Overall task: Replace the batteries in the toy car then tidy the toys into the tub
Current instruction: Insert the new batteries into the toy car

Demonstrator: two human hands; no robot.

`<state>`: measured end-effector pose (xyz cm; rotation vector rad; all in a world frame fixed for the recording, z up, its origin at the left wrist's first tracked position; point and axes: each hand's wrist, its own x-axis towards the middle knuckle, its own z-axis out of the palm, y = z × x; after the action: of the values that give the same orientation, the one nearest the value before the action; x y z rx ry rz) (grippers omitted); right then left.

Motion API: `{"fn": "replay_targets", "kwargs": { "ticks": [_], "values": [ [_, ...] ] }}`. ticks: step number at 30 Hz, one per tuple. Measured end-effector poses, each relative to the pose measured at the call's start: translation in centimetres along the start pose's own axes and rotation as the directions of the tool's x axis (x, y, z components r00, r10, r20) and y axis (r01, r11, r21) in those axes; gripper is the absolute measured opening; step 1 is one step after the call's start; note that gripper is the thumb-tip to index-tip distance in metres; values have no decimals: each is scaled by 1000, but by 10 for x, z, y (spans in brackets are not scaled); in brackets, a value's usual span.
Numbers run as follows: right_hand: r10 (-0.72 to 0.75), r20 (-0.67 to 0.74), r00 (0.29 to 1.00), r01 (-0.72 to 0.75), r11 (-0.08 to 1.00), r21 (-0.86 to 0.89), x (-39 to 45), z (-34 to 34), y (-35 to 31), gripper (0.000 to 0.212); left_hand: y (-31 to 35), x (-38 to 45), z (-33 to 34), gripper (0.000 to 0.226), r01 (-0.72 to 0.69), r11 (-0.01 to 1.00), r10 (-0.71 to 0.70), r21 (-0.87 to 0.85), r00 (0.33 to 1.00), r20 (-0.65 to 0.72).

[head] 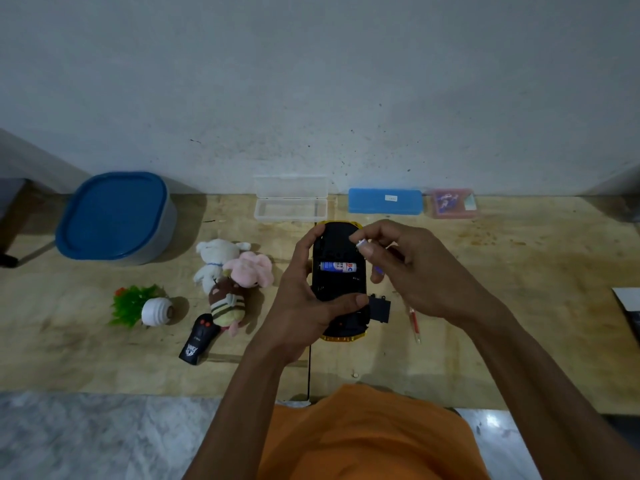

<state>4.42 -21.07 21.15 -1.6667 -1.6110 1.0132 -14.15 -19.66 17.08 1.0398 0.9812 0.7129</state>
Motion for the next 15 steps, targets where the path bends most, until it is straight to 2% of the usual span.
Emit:
{"fn": "replay_targets", "kwargs": {
  "ticks": [3, 7, 15],
  "values": [
    [-77, -3, 997, 77, 997, 17, 7, 5, -4, 14, 3, 0, 0, 102, -8, 1000, 8, 13, 999, 39],
    [-174, -4, 985, 174, 983, -53, 17, 11, -10, 15, 5, 0, 3, 100, -19, 999, 16, 29, 997, 80],
    [-211, 0, 977, 211, 976, -55, 25, 14, -7, 20, 8, 0, 0, 104, 7, 1000, -7, -6, 997, 79]
  ]
}}
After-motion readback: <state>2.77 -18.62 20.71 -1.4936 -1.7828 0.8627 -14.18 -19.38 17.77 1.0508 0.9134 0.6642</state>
